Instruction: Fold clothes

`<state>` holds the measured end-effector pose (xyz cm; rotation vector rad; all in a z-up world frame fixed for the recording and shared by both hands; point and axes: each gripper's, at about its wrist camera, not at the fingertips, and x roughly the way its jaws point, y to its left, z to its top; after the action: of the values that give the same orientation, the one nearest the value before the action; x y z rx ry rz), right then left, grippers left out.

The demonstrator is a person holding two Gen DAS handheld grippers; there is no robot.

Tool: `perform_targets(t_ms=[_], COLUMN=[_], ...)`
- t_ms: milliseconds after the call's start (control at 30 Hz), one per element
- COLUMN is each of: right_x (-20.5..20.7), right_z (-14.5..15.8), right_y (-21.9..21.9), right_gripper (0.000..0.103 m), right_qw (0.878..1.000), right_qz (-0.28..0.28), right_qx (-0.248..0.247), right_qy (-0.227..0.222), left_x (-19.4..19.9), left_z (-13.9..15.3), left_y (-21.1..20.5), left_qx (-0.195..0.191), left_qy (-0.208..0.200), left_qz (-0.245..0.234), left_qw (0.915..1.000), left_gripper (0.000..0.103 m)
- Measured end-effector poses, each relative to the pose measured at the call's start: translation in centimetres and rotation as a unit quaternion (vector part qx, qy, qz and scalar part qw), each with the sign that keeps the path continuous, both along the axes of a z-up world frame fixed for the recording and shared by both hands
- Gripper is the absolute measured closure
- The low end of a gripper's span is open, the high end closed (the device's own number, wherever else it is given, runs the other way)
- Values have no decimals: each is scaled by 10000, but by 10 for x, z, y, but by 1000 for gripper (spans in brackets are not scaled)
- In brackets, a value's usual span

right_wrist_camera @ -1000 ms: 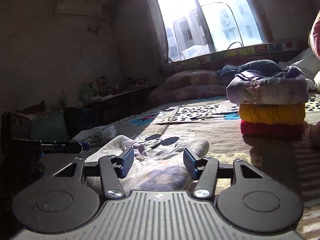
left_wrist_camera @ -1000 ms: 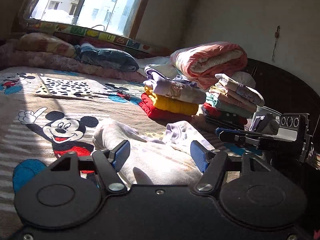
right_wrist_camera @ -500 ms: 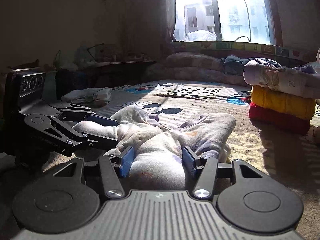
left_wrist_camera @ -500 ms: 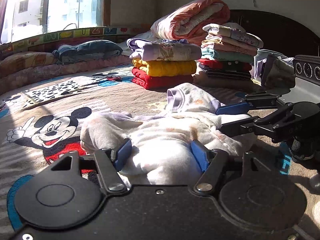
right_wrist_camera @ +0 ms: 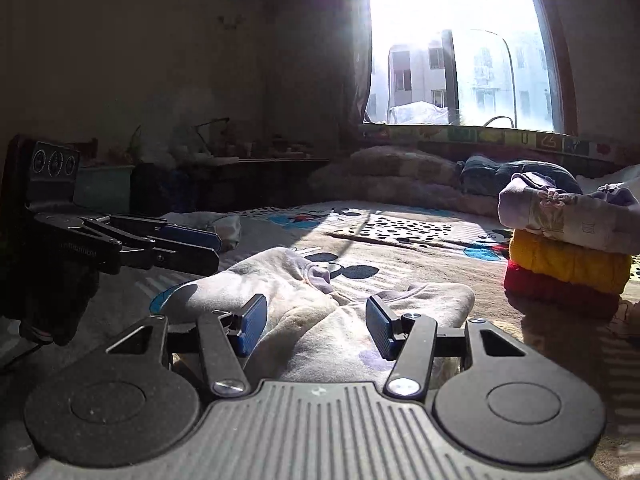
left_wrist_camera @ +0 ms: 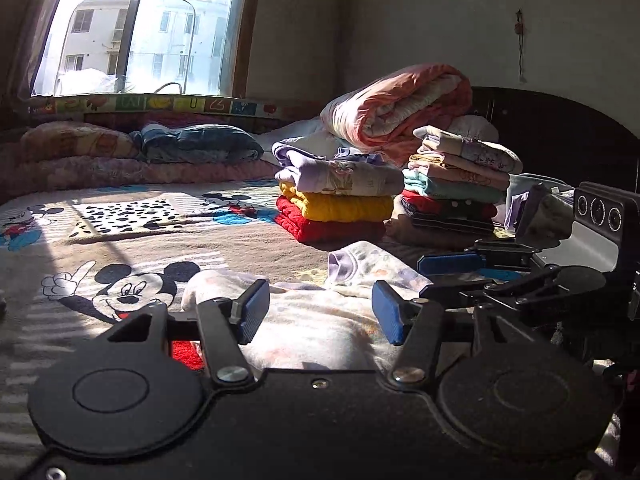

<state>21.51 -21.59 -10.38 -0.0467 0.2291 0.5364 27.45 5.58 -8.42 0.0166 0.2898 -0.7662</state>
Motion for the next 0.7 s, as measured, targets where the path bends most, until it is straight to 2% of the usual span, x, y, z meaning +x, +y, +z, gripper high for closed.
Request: perform_targets(t_ms=[67,133,200,267,400,467,500,533,567,633,700], right_x=[0,7,20,23,30,27,24,20,16,10,6], right_z=[1,-6,-18,-22,-28,-26,-24,-22,-18,-13,-12], right_y=[9,14,11,12,9,7,6,6,7,11,17], right_gripper=[50,52,51,50,50,50,49,48,48,48,48], right_qw=[9997,9993,9974,9966,9948,9954,9961,9967,9976,9988,9992], right_qz=[67,12,46,46,82,102,113,124,147,192,248], right_qx=[-208,-334,-45,-3,138,213,238,261,218,134,39], right_qy=[-104,141,718,826,1008,933,844,754,636,424,305], left_x=[5,15,25,33,47,45,43,41,43,53,63], left_z=[-5,-18,-26,-31,-41,-36,-29,-23,-16,-11,-14], left_y=[0,-3,-4,-12,-13,-6,1,8,17,28,27], left_qx=[128,418,486,669,634,356,71,-241,-599,-1055,-1112], left_qy=[255,552,738,762,892,904,877,867,918,1191,1438], left_qz=[-48,-5,-13,-2,-152,-179,-142,-59,163,672,919], left_qw=[9996,9976,9961,9948,9939,9951,9960,9959,9938,9850,9790], left_gripper=[67,70,69,69,67,66,61,47,39,36,36])
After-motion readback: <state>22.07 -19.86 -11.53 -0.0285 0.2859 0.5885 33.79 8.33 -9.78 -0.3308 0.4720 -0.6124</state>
